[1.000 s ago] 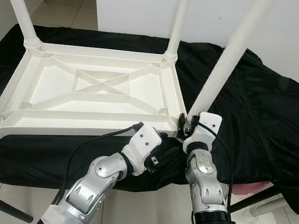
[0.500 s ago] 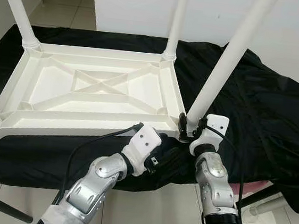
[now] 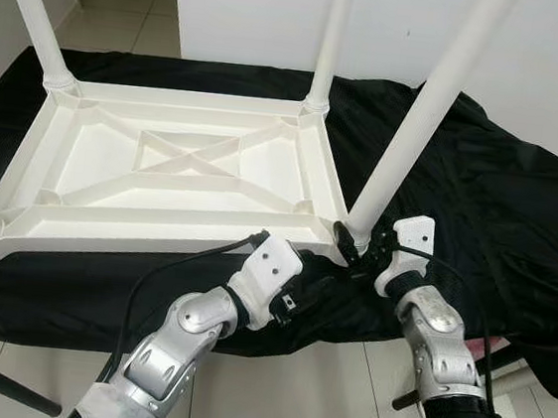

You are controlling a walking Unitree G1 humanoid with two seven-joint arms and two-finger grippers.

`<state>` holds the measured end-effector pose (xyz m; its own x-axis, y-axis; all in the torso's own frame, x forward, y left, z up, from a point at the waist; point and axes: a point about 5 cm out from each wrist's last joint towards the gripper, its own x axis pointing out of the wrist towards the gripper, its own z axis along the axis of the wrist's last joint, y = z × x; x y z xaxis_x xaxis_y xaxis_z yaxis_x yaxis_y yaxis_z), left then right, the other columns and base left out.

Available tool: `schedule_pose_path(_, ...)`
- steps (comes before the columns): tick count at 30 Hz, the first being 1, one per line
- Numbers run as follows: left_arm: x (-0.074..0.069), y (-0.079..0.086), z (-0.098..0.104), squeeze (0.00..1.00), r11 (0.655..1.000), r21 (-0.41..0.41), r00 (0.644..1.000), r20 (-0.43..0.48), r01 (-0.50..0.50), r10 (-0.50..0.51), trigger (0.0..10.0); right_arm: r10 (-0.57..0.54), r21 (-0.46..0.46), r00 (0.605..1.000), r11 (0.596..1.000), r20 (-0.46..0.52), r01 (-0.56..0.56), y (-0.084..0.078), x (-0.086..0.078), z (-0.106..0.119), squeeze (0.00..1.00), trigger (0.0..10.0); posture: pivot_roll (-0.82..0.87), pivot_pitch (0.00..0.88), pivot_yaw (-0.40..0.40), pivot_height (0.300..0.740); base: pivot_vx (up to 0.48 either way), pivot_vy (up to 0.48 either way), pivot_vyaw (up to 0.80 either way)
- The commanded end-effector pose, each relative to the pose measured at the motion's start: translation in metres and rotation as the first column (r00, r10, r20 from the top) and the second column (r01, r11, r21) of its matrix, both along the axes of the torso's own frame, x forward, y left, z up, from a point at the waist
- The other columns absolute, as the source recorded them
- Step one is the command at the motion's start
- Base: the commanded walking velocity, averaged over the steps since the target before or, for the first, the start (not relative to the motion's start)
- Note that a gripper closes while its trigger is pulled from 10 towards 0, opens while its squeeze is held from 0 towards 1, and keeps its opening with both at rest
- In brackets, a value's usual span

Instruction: Building children table

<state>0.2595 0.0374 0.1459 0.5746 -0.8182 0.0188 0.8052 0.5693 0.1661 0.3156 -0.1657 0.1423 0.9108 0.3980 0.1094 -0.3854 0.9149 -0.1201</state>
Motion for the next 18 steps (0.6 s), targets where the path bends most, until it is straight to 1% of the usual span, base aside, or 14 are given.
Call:
schedule_pose_path(1, -0.004, -0.002, -0.003, 0.0, 0.999, 0.019, 0.999, 0.0, 0.033, -0.033, 10.0, 0.038, -0.014, 0.999, 0.999, 0.0, -0.038, -0.004, 0.003, 0.001, 0.0, 10.0, -0.05, 0.069, -0.049, 0.74, 0.0, 0.0, 0.0)
schedule_pose_path(4, -0.004, -0.003, -0.003, 0.0, 0.999, 0.023, 0.999, 0.006, 0.033, -0.033, 10.0, 0.064, -0.048, 0.998, 0.997, -0.001, -0.064, -0.01, 0.008, 0.003, 0.0, 10.0, -0.05, 0.064, -0.051, 0.74, 0.0, 0.0, 0.0)
schedule_pose_path(6, -0.004, -0.003, -0.003, 0.0, 0.999, 0.023, 0.999, 0.006, 0.033, -0.033, 10.0, 0.064, -0.048, 0.998, 0.997, -0.001, -0.064, -0.01, 0.008, 0.003, 0.0, 10.0, -0.05, 0.064, -0.051, 0.74, 0.0, 0.0, 0.0)
schedule_pose_path(7, -0.004, -0.004, -0.003, 0.0, 0.999, 0.024, 0.999, 0.009, 0.033, -0.033, 10.0, 0.081, -0.061, 0.997, 0.995, -0.009, -0.081, -0.012, 0.012, 0.004, 0.0, 9.7, -0.05, 0.062, -0.052, 0.74, 0.0, 0.0, 0.0)
schedule_pose_path(8, -0.004, -0.004, -0.003, 0.0, 0.999, 0.024, 0.999, 0.009, 0.033, -0.033, 10.0, 0.081, -0.061, 0.997, 0.995, -0.009, -0.081, -0.012, 0.012, 0.004, 0.0, 9.7, -0.05, 0.062, -0.052, 0.74, 0.0, 0.0, 0.0)
schedule_pose_path(9, -0.004, -0.005, -0.003, 0.0, 0.999, 0.024, 0.999, 0.011, 0.034, -0.034, 10.0, 0.106, -0.081, 0.994, 0.991, -0.017, -0.108, -0.012, 0.015, 0.004, 0.0, 10.0, -0.05, 0.06, -0.053, 0.74, 0.0, 0.0, 0.0)
schedule_pose_path(10, -0.004, -0.005, -0.003, 0.0, 0.999, 0.024, 0.999, 0.013, 0.034, -0.035, 10.0, 0.127, -0.102, 0.992, 0.987, -0.023, -0.128, -0.012, 0.018, 0.004, 0.0, 9.8, -0.04, 0.058, -0.054, 0.74, 0.0, 0.0, 0.0)
schedule_pose_path(12, -0.004, -0.005, -0.003, 0.0, 0.999, 0.024, 0.999, 0.013, 0.034, -0.035, 10.0, 0.127, -0.102, 0.992, 0.987, -0.023, -0.128, -0.012, 0.018, 0.004, 0.0, 9.8, -0.04, 0.058, -0.054, 0.74, 0.0, 0.0, 0.0)
schedule_pose_path(13, -0.003, -0.006, -0.002, 0.0, 0.999, 0.024, 0.999, 0.014, 0.035, -0.036, 10.0, 0.144, -0.117, 0.989, 0.982, -0.029, -0.147, -0.012, 0.021, 0.005, 0.0, 9.4, -0.04, 0.055, -0.056, 0.74, 0.0, 0.0, 0.0)
schedule_pose_path(14, -0.003, -0.006, -0.002, 0.0, 0.999, 0.024, 0.999, 0.016, 0.035, -0.036, 10.0, 0.17, -0.128, 0.985, 0.976, -0.037, -0.174, -0.01, 0.023, 0.005, 0.0, 7.8, -0.04, 0.051, -0.06, 0.74, 0.0, 0.0, 0.0)
schedule_pose_path(15, -0.003, -0.006, -0.002, 0.0, 0.999, 0.024, 0.999, 0.016, 0.035, -0.036, 10.0, 0.17, -0.128, 0.985, 0.976, -0.037, -0.174, -0.01, 0.023, 0.005, 0.0, 7.8, -0.04, 0.051, -0.06, 0.74, 0.0, 0.0, 0.0)
schedule_pose_path(16, -0.003, -0.006, -0.002, 0.0, 0.999, 0.025, 0.999, 0.018, 0.035, -0.035, 10.0, 0.188, -0.135, 0.981, 0.972, -0.042, -0.192, -0.009, 0.025, 0.005, 0.0, 5.6, -0.04, 0.051, -0.06, 0.74, 0.0, 0.0, 0.0)
schedule_pose_path(17, -0.003, -0.007, -0.002, 0.0, 0.999, 0.024, 0.999, 0.02, 0.033, -0.034, 10.0, 0.205, -0.137, 0.978, 0.968, -0.045, -0.209, -0.007, 0.026, 0.005, 0.0, 4.0, -0.04, 0.049, -0.063, 0.74, 0.0, 0.0, 0.0)
schedule_pose_path(18, -0.002, -0.007, -0.002, 0.0, 0.999, 0.023, 0.999, 0.021, 0.032, -0.033, 10.0, 0.22, -0.139, 0.974, 0.964, -0.05, -0.225, -0.005, 0.028, 0.005, 0.0, 2.1, -0.04, 0.048, -0.065, 0.74, 0.0, 0.0, 0.0)
